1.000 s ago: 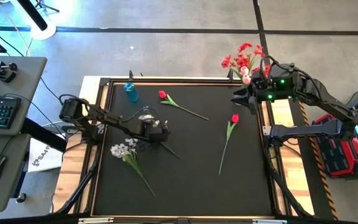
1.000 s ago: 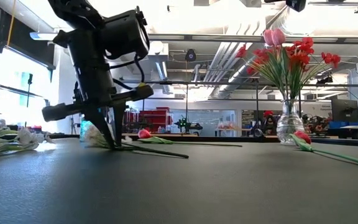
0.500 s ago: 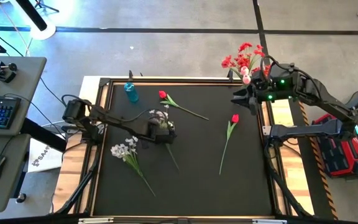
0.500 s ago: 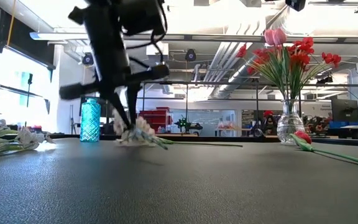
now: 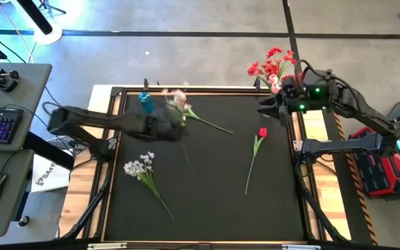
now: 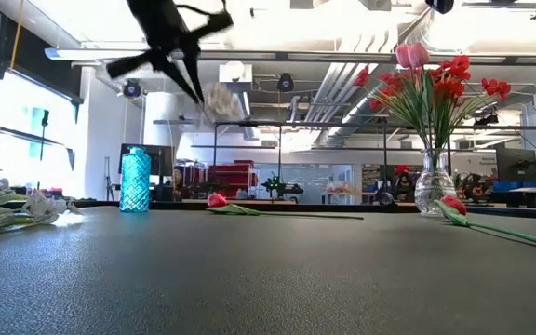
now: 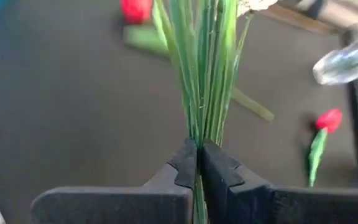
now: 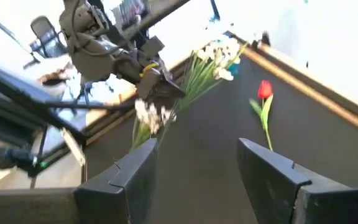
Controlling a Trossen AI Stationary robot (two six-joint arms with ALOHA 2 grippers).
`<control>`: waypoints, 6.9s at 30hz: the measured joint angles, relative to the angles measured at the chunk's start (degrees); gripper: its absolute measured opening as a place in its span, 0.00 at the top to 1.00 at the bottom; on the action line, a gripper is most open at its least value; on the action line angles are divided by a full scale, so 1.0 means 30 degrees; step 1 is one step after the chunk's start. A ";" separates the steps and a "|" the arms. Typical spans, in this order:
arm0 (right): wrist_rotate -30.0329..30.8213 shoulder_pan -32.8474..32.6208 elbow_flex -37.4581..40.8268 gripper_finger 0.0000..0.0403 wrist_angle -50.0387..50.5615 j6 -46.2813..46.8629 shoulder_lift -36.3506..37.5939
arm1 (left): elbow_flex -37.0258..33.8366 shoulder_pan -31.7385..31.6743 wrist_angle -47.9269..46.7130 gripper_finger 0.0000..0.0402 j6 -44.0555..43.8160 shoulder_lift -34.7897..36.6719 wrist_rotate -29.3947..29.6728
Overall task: Sort flowers into vase by color
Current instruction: Put the top white flowers into the blue vase, then put the white flowers into the blue vase
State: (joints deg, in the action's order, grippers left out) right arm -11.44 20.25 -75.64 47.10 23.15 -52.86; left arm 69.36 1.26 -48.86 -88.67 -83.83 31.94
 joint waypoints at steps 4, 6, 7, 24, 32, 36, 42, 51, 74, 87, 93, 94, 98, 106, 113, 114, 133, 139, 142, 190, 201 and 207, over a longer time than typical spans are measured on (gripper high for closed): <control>0.0380 0.0003 0.0000 0.49 -0.1408 -0.0492 0.0000 | 0.0000 -0.1214 -0.0028 1.00 0.4674 0.2286 0.2553; 0.0415 0.0007 -0.0007 0.49 -0.1733 -0.1243 -0.0016 | 0.0007 -0.1963 -0.0056 1.00 0.6886 0.3244 0.3967; 0.0466 0.0007 -0.0007 0.49 -0.1802 -0.1703 -0.0051 | 0.0007 -0.2368 -0.0080 1.00 0.8058 0.3624 0.4760; 0.5428 0.0007 -0.0015 0.49 -0.3211 -0.2595 -0.1406 | -0.3595 -0.9718 0.9087 1.00 2.2676 0.6670 0.5847; 0.5955 0.0133 -0.0015 0.49 -0.4112 -0.2918 -0.1362 | -0.6181 -1.1548 1.6857 1.00 2.8038 0.7502 0.1404; 0.6216 0.0497 -0.0015 0.49 -0.4112 -0.2691 -0.1362 | -0.7983 -1.2888 2.0187 1.00 2.9341 0.8231 -0.1619; 0.6374 0.1246 -0.0015 0.49 -0.4334 -0.2427 -0.1362 | -1.0423 -1.4091 2.2572 1.00 2.9747 0.9620 -0.4405; 0.5941 0.2287 -0.0015 0.49 -0.4658 -0.2380 -0.1392 | -1.3166 -1.4114 2.3285 1.00 3.0149 1.3210 -0.4448; 0.5668 0.2878 0.0000 0.49 -0.4950 -0.1797 -0.1974 | -1.7014 -1.3772 2.7226 1.00 3.1096 1.6076 -0.4295; 0.5668 0.2878 0.0000 0.49 -0.4942 -0.1731 -0.1974 | -1.7289 -1.3801 2.7205 1.00 3.2527 1.6102 -0.1478; 0.5662 0.2878 0.0000 0.49 -0.4942 -0.1738 -0.1974 | -1.7289 -1.3801 2.5375 1.00 3.1216 1.6063 -0.1507; 0.5668 0.2878 0.0000 0.49 -0.4942 -0.1736 -0.1974 | -1.7289 -1.3801 2.5115 1.00 3.1044 1.6066 -0.1507; 0.5659 0.2878 0.0000 0.49 -0.4942 -0.1737 -0.1974 | -1.7289 -1.3801 2.4163 1.00 3.0848 1.6058 -0.1438; 0.5582 0.2878 0.0000 0.49 -0.4942 -0.1641 -0.1974 | -1.7282 -1.3801 2.1982 0.99 2.8680 1.5897 -0.0255; 0.4800 0.2878 0.0000 0.49 -0.4942 -0.1228 -0.1974 | -1.7282 -1.3808 2.0180 0.87 2.5565 1.5393 0.1155; 0.4792 0.2878 0.0000 0.49 -0.4942 -0.1228 -0.1974 | -1.7280 -1.3808 2.0062 0.84 2.5176 1.5275 0.1041; 0.3755 0.2878 0.0000 0.49 -0.4572 -0.0689 -0.1974 | -1.3180 -1.3787 1.2725 0.58 2.2766 1.4944 -0.1999; 0.3737 0.2878 0.0000 0.49 -0.3590 0.1728 -0.1974 | -1.0379 -1.3541 0.7526 0.59 2.1110 1.4931 -0.4793; 0.3518 0.2878 0.0000 0.49 -0.3486 0.2296 -0.1967 | -0.8777 -1.3023 0.4809 0.60 2.0157 1.4754 -0.4774; 0.1814 0.2776 -0.0015 0.47 -0.4017 -0.0602 0.0509 | -0.6841 1.0581 0.1910 0.78 -1.1948 0.3660 -0.9333; 0.1406 0.2776 -0.0007 0.33 -0.3064 -0.0602 0.0503 | -0.6849 0.9659 0.2518 0.43 -1.3382 0.1076 -1.0533; 0.1370 0.2776 -0.0007 0.29 -0.2332 -0.0602 0.0503 | -0.6849 0.9092 0.1931 0.31 -1.3841 -0.0237 -1.1797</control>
State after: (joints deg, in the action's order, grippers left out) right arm -7.33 28.58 -75.66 40.10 21.34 -51.35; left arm 48.82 28.54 -43.07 -130.20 -84.55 -3.45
